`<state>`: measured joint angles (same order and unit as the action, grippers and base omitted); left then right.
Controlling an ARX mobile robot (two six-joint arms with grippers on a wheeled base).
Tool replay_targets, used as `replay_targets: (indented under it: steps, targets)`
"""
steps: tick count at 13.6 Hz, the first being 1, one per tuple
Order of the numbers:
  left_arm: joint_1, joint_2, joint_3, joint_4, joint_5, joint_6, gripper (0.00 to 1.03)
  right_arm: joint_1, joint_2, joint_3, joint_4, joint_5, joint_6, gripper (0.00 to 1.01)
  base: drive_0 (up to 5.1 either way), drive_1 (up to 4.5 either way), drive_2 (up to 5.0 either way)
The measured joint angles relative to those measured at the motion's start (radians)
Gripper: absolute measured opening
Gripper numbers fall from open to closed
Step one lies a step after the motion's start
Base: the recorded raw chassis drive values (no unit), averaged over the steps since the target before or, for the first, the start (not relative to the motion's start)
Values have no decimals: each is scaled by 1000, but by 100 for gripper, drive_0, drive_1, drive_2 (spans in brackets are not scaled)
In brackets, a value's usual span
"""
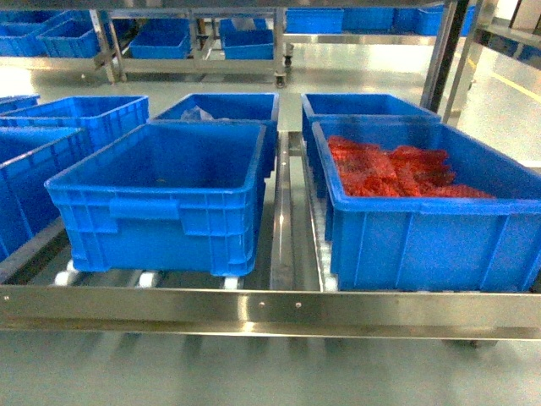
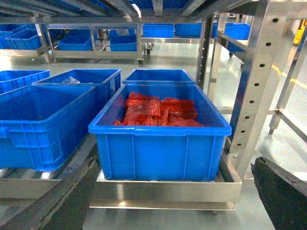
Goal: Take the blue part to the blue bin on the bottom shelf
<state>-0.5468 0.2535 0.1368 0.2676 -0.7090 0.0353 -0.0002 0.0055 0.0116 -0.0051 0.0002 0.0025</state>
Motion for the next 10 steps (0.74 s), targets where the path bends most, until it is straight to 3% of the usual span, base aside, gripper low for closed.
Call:
replay_targets:
  steps: [10]
  targets:
    - [0, 0, 0, -3, 0, 0, 41, 0, 0, 0, -1, 0, 0, 98, 0, 0, 0]
